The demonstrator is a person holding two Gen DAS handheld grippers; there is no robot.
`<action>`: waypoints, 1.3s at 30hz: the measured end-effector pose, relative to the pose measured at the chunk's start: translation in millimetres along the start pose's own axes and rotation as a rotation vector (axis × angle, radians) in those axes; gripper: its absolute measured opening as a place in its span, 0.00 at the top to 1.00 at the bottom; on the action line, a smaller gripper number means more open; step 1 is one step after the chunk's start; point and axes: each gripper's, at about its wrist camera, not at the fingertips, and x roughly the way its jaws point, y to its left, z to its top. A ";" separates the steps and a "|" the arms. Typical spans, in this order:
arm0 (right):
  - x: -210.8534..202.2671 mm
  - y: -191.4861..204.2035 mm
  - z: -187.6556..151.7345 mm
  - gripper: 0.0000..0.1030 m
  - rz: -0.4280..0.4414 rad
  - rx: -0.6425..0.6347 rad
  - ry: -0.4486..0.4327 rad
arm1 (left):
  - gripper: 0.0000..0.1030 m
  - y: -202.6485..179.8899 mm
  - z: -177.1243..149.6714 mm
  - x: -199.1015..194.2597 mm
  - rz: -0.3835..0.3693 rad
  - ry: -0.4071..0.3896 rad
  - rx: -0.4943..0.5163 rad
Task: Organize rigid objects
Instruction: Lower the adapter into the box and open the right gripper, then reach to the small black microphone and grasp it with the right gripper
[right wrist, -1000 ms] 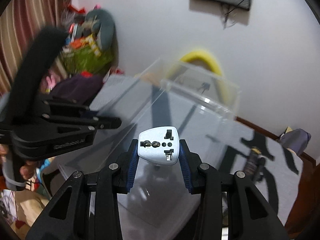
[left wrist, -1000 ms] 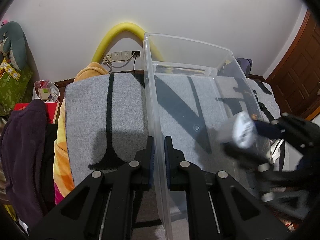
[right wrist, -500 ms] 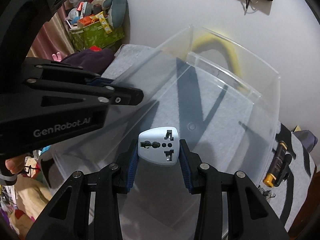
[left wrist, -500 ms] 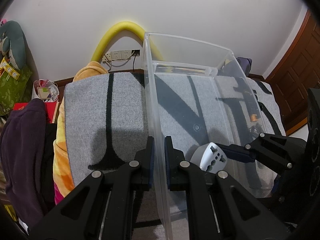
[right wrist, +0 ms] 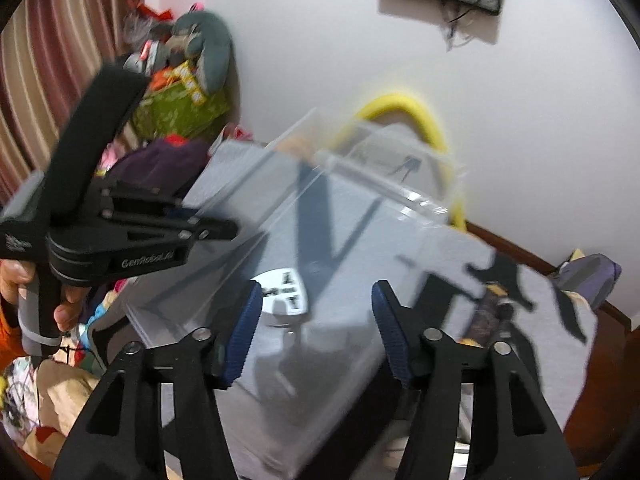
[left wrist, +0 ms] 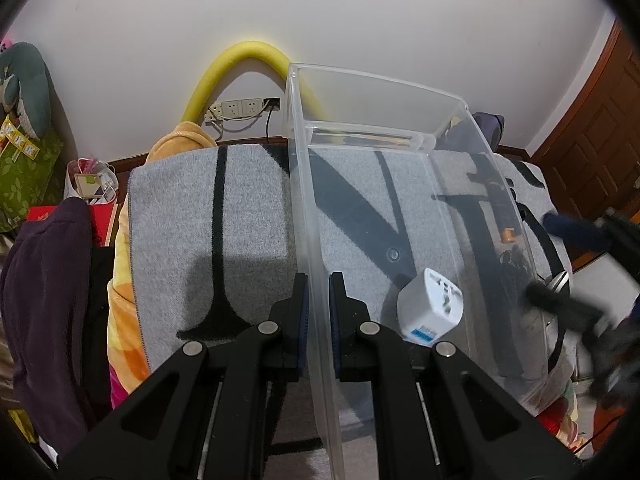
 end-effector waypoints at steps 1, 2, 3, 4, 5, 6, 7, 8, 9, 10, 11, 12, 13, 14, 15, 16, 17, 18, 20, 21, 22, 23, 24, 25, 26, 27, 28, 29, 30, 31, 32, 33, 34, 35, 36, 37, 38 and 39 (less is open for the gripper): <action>-6.9 -8.2 0.3 0.47 -0.012 0.014 -0.013 | 0.91 -0.1 -0.2 -0.1 0.001 0.000 0.000; -10.7 -12.5 0.6 0.47 -0.017 0.026 -0.021 | 0.91 0.4 -0.1 -0.1 0.001 0.000 0.000; -14.4 -17.2 0.9 0.47 -0.019 0.037 -0.028 | 0.91 0.5 -0.3 -0.2 0.000 0.000 -0.001; -17.3 -22.7 1.0 0.47 -0.023 0.046 -0.033 | 0.91 -0.2 -0.2 0.0 0.000 0.000 -0.001; -19.9 -26.9 0.3 0.47 -0.034 0.053 -0.041 | 0.91 -0.4 -0.3 0.0 0.000 0.000 -0.001; -22.2 -30.7 -0.2 0.47 -0.046 0.061 -0.048 | 0.91 -0.3 -0.3 0.0 0.000 0.001 0.000; -24.2 -35.7 -0.6 0.47 -0.059 0.069 -0.055 | 0.91 -0.5 -0.3 0.1 0.001 0.001 0.000; -26.3 -41.7 -1.1 0.47 -0.075 0.081 -0.062 | 0.91 -0.4 -0.3 0.1 0.001 0.002 0.001; -27.0 -47.6 -1.8 0.47 -0.090 0.095 -0.066 | 0.91 -0.8 -0.4 0.1 0.001 0.002 0.001; -26.3 -57.4 -2.6 0.47 -0.109 0.118 -0.066 | 0.91 -0.7 -0.5 0.1 0.002 0.002 0.001; -26.1 -64.9 -1.9 0.47 -0.122 0.136 -0.064 | 0.91 -0.9 -0.4 0.0 0.002 0.002 0.001; -26.6 -73.7 -2.6 0.47 -0.138 0.158 -0.061 | 0.91 -0.9 -0.4 0.0 0.002 0.001 0.002; -22.5 -85.6 -4.0 0.47 -0.166 0.183 -0.052 | 0.91 -1.0 -0.2 0.0 0.002 0.002 0.001; -17.6 -96.3 -4.7 0.47 -0.192 0.202 -0.039 | 0.91 -1.0 -0.1 0.0 0.002 0.001 0.002; -12.9 -104.6 -6.4 0.47 -0.211 0.217 -0.027 | 0.91 -1.0 -0.1 0.0 0.003 0.001 0.003; -5.7 -113.3 -9.7 0.47 -0.228 0.238 -0.007 | 0.91 -0.9 -0.2 -0.1 0.003 0.001 0.004; 2.2 -122.1 -13.6 0.47 -0.236 0.263 0.017 | 0.91 -1.1 -0.2 -0.4 0.004 0.001 0.004; 9.8 -129.6 -17.9 0.47 -0.235 0.285 0.040 | 0.91 -1.0 -0.2 -0.5 0.005 0.001 0.005; 25.4 -142.5 -28.3 0.48 -0.234 0.324 0.081 | 0.91 -1.1 -0.3 -0.6 0.004 0.001 0.004; 30.8 -147.0 -33.1 0.50 -0.238 0.338 0.094 | 0.91 -0.9 -0.3 -0.6 0.005 0.002 0.005; 36.6 -151.5 -37.1 0.52 -0.241 0.353 0.109 | 0.91 -1.2 -0.2 -0.6 0.006 0.002 0.007; 41.2 -155.4 -40.6 0.53 -0.239 0.366 0.122 | 0.91 -1.4 -0.4 -0.9 0.007 0.001 0.008; 45.1 -157.2 -43.2 0.54 -0.237 0.373 0.134 | 0.91 -1.3 -0.5 -1.0 0.008 0.001 0.010; 48.2 -158.7 -45.4 0.54 -0.228 0.377 0.139 | 0.91 -1.7 -0.9 -1.0 0.010 0.001 0.010; 47.9 -159.1 -47.0 0.54 -0.220 0.379 0.132 | 0.91 -1.4 -0.9 -1.0 0.011 0.000 0.010; 47.5 -158.5 -46.5 0.54 -0.223 0.378 0.131 | 0.91 -2.1 -1.1 -0.8 0.012 0.000 0.010; 48.0 -158.2 -45.6 0.54 -0.225 0.374 0.135 | 0.91 -1.9 -0.9 -0.8 0.013 0.000 0.010; 48.5 -157.0 -45.9 0.54 -0.228 0.369 0.138 | 0.91 -2.8 -1.2 -1.0 0.014 0.000 0.010; 48.7 -155.8 -45.0 0.54 -0.231 0.363 0.142 | 0.91 -2.7 -1.2 -1.0 0.012 0.000 0.009; 47.7 -154.6 -44.8 0.54 -0.229 0.356 0.143 | 0.91 -3.1 -1.1 -0.8 0.012 0.000 0.010; 48.9 -151.6 -44.5 0.54 -0.227 0.351 0.145 | 0.91 -3.7 -1.3 -1.1 0.012 0.000 0.010; 49.7 -150.7 -43.2 0.54 -0.222 0.349 0.146 | 0.91 -4.0 -1.1 -1.2 0.011 0.000 0.011; 51.4 -151.2 -41.6 0.54 -0.211 0.351 0.147 | 0.91 -4.5 -1.1 -1.1 0.011 0.000 0.010; 52.2 -152.5 -41.0 0.54 -0.199 0.354 0.146 | 0.91 -4.4 -1.1 -1.1 0.012 0.000 0.010; 54.0 -153.0 -39.6 0.54 -0.181 0.357 0.148 | 0.91 -4.5 -1.1 -1.2 0.011 0.000 0.009; 56.1 -153.7 -37.9 0.54 -0.168 0.360 0.150 | 0.91 -4.6 -1.0 -1.3 0.011 0.000 0.009; 58.2 -153.6 -35.3 0.55 -0.152 0.367 0.153 | 0.91 -4.4 -1.1 -1.1 0.011 0.000 0.010; 60.0 -154.1 -35.2 0.58 -0.134 0.374 0.154 | 0.91 -4.6 -1.0 -1.3 0.009 0.000 0.008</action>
